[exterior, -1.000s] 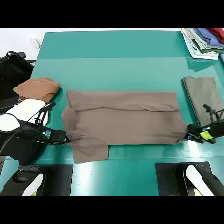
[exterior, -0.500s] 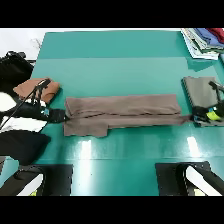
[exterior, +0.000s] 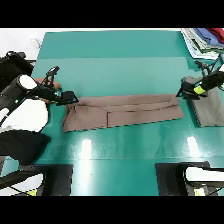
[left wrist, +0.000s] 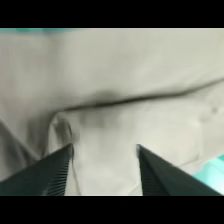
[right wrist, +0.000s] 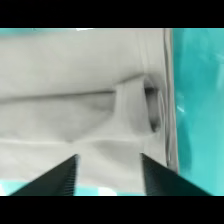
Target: Fold the shirts.
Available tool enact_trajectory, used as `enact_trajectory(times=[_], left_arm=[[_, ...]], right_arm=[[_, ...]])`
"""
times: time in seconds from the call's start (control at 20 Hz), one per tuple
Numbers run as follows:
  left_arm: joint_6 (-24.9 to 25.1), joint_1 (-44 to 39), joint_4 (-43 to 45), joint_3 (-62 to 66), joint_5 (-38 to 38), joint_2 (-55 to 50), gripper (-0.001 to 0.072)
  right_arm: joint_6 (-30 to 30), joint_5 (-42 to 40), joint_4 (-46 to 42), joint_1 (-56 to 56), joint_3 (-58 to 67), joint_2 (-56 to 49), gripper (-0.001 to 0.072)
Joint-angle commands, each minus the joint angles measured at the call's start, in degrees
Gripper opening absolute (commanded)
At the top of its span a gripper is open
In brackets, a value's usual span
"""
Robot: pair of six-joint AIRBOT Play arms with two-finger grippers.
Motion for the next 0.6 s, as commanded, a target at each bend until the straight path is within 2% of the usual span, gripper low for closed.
enact_trajectory(times=[0.0, 0.05, 0.1, 0.15, 0.3, 0.35, 0.55], left_arm=[[-0.7, 0.0, -1.6, 3.3, -0.9, -1.4, 0.0498], [-0.7, 0.0, -3.0, 3.7, -1.4, -1.4, 0.0352], [-0.2, 0.0, -4.7, 3.7, -1.7, -1.4, 0.0100], [0.8, -0.1, -6.6, 3.7, -1.6, -1.4, 0.0028], [0.5, -3.8, -7.5, 3.7, 1.5, -1.5, 0.0027], [-1.0, -5.9, -7.5, 3.7, 3.1, -1.7, 0.0027], [-5.2, -14.9, -7.5, 4.2, 8.6, -5.2, 0.0027]], right_arm=[[-6.1, 1.6, 10.1, -5.4, 3.5, -2.9, 0.0583], [-7.3, 2.2, 10.0, -7.6, 2.4, -2.7, 0.0608], [-8.2, 2.5, 9.9, -10.3, 0.4, -2.7, 0.0634], [-8.9, 2.7, 9.9, -12.7, -1.9, -2.8, 0.0634], [-11.6, 2.6, 10.4, -17.7, -8.4, -5.2, 0.0631], [-12.3, 2.6, 10.7, -18.2, -10.0, -6.4, 0.0630], [-17.1, 0.6, 21.4, -17.6, -13.8, -11.1, 0.0616]])
